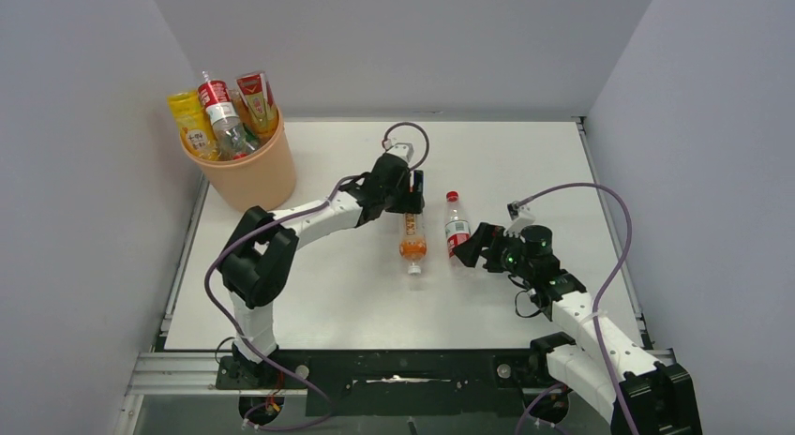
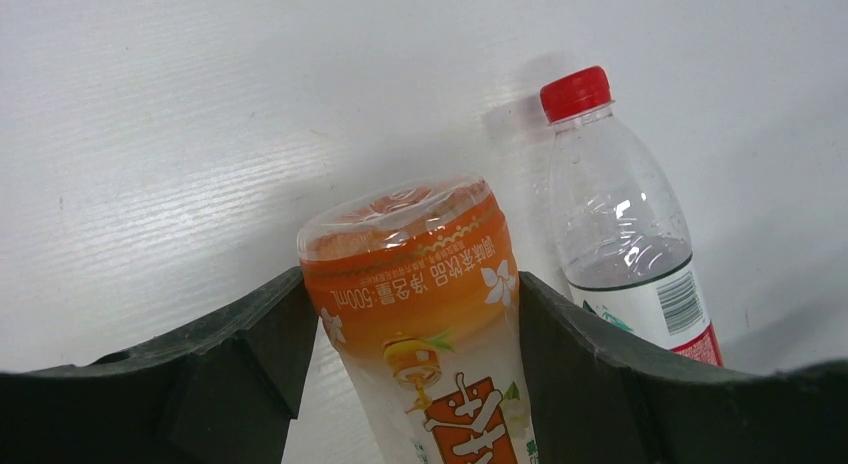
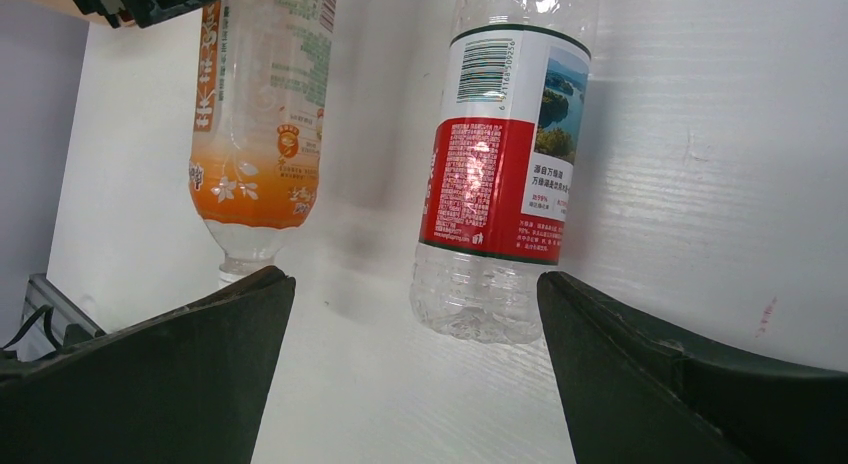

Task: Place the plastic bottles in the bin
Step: Pick up the plastic bottle at the center of the board.

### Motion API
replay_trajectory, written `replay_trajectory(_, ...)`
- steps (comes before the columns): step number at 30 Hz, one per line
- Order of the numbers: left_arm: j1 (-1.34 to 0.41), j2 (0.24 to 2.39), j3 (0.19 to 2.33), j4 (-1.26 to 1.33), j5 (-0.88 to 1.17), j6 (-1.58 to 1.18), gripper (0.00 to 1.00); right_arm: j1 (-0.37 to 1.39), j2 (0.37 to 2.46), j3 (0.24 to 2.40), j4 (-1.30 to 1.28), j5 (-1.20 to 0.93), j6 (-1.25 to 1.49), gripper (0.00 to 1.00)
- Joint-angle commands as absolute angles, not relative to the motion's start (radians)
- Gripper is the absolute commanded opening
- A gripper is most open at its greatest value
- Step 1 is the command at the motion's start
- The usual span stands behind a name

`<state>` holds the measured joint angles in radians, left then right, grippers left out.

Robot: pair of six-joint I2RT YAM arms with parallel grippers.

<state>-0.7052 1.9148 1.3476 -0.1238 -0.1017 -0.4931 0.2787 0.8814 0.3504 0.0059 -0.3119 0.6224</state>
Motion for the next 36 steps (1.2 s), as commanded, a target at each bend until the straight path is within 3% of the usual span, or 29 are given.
replay_trajectory(1, -0.709, 1.823, 1.320, -0.087, -0.090, -0.486, 0.51, 0.291, 0.873, 0.341, 0.065, -0.321, 0.640, 0.98)
replay_trajectory(36, -0.703, 1.655, 1.239, -0.092, -0.077, -0.479, 0.52, 0.334, 0.938, 0.336, 0.125, -0.315, 0.667, 0.98)
